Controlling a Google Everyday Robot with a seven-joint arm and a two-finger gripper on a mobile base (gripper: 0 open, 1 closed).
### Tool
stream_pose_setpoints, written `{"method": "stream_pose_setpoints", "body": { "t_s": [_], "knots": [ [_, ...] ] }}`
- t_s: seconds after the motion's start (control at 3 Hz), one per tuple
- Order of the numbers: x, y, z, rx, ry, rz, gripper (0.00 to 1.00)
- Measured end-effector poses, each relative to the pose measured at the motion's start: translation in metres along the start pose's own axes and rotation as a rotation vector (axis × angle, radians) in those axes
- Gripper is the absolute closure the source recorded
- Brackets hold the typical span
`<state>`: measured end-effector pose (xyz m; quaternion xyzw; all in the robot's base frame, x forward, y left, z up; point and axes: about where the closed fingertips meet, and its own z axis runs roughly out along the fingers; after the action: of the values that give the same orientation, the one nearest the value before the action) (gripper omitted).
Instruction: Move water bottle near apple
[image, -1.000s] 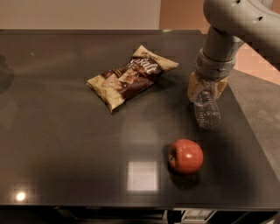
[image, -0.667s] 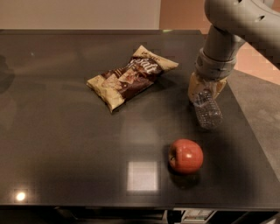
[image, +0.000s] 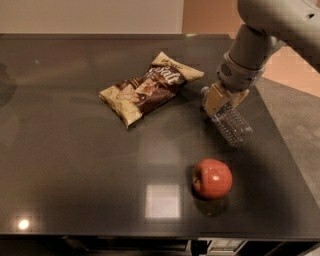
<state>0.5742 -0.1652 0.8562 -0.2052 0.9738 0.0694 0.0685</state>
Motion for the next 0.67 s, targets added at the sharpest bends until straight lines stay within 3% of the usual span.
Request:
{"method": "stream_pose_setpoints", "body": {
  "t_s": [0.67],
  "knots": [
    [-0.005,0.046,0.003,-0.141,0.000,-0.356,1.00]
  ]
}}
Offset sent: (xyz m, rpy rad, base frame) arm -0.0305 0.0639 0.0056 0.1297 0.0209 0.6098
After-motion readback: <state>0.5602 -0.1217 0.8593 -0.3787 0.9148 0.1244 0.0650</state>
